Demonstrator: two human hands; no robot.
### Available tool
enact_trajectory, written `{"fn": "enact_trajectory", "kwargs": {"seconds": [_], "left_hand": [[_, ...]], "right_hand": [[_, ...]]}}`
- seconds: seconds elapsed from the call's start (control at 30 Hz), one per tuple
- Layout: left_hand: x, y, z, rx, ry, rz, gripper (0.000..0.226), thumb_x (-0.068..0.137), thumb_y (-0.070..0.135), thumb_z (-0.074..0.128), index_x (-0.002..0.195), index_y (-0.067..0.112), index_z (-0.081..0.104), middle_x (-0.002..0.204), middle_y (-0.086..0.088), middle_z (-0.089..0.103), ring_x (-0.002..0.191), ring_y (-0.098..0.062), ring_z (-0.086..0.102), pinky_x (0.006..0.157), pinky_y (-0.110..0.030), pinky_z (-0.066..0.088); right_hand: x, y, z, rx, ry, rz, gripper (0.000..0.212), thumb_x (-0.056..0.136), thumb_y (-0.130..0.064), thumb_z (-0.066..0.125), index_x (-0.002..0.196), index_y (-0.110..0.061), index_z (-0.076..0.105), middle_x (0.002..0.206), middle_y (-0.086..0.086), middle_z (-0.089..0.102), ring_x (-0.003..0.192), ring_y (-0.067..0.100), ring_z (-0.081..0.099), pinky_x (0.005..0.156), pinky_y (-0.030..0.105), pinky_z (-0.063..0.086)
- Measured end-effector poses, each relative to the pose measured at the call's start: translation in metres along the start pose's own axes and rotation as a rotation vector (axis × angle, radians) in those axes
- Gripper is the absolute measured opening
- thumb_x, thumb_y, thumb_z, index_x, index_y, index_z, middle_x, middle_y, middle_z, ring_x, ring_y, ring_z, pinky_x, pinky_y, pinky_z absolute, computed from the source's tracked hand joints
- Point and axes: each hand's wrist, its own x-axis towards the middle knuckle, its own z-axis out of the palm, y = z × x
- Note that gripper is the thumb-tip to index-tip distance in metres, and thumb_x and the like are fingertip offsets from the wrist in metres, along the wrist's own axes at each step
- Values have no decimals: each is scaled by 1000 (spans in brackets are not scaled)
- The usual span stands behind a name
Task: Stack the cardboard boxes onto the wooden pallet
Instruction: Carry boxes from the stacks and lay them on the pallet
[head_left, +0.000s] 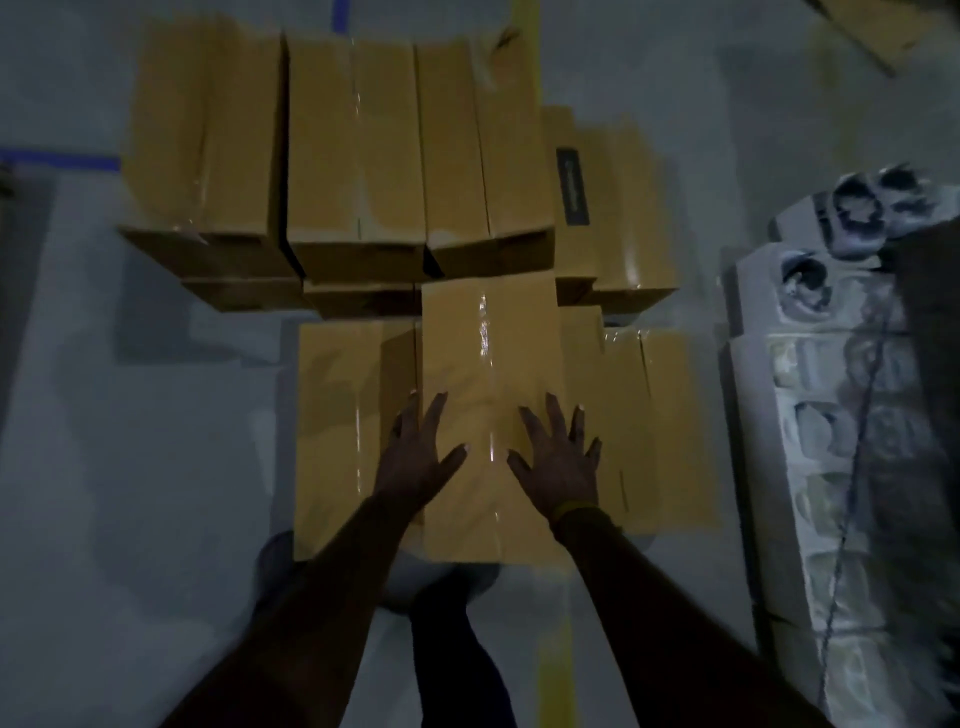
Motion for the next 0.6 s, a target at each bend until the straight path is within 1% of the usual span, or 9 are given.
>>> {"fn": "enact_trajectory", "kwargs": {"seconds": [0.07, 0.13, 0.23, 0.3, 0.4, 0.43, 0.5, 0.57, 0.6], "left_hand": [[28, -5, 29, 10, 0, -29, 89, 89, 61, 59, 156, 42, 3, 167, 2, -6, 151, -38, 7, 110, -60, 34], [55, -14, 57, 16, -5, -43, 90, 87, 65, 58, 155, 46, 2, 167, 4, -8, 151, -42, 2, 114, -65, 27], [91, -30, 94, -20, -15, -79, 91, 83, 71, 58, 154, 50, 5, 166, 10, -11, 150, -43, -6, 114, -69, 18], [108, -40, 112, -56, -14, -98, 92, 81, 72, 59, 153, 52, 6, 165, 13, -14, 150, -43, -10, 112, -70, 14], [125, -55, 130, -148, -12, -103, 97, 74, 82, 55, 153, 52, 7, 165, 11, -14, 150, -42, -11, 113, -70, 10], [128, -57, 134, -179, -10, -96, 97, 73, 83, 55, 154, 51, 10, 165, 10, -14, 151, -40, -8, 116, -68, 11], [131, -59, 139, -212, -3, -95, 95, 76, 76, 61, 154, 48, 16, 165, 10, -14, 151, -37, -1, 118, -63, 18], [130, -56, 139, -181, 10, -97, 91, 77, 72, 65, 152, 49, 19, 164, 15, -12, 150, -38, 5, 116, -62, 24], [126, -54, 137, -136, 22, -87, 90, 77, 73, 64, 152, 49, 20, 164, 18, -11, 149, -40, 7, 114, -63, 26]], "right_hand": [[29, 24, 16, -6, -1, -24, 68, 98, -54, 48, 155, -38, 16, 165, -7, -17, 150, 39, -14, 116, 68, 9], [59, 41, 34, -1, 3, -40, 68, 97, -52, 52, 155, -39, 19, 163, -7, -25, 149, 41, -17, 115, 68, 11], [99, 59, 62, 14, 10, -62, 68, 95, -52, 56, 154, -40, 24, 159, -7, -35, 148, 44, -19, 114, 68, 15], [119, 68, 80, 48, 13, -59, 70, 93, -51, 60, 153, -39, 28, 158, -6, -37, 147, 48, -16, 114, 68, 19], [139, 80, 105, 152, -1, -24, 74, 89, -50, 67, 152, -39, 30, 158, 0, -37, 146, 53, -8, 113, 65, 27], [143, 82, 112, 179, -1, -23, 75, 87, -50, 68, 152, -40, 31, 159, 2, -35, 146, 54, -3, 113, 64, 30], [146, 83, 121, 201, 22, -20, 76, 84, -50, 71, 150, -41, 34, 160, 2, -31, 145, 51, 8, 109, 61, 37], [144, 81, 121, 198, 52, 8, 76, 83, -51, 71, 149, -43, 35, 162, 1, -27, 144, 47, 14, 105, 61, 40], [142, 79, 119, 182, 54, 19, 76, 83, -52, 70, 149, -44, 34, 162, 1, -26, 143, 47, 15, 104, 62, 40]]}}
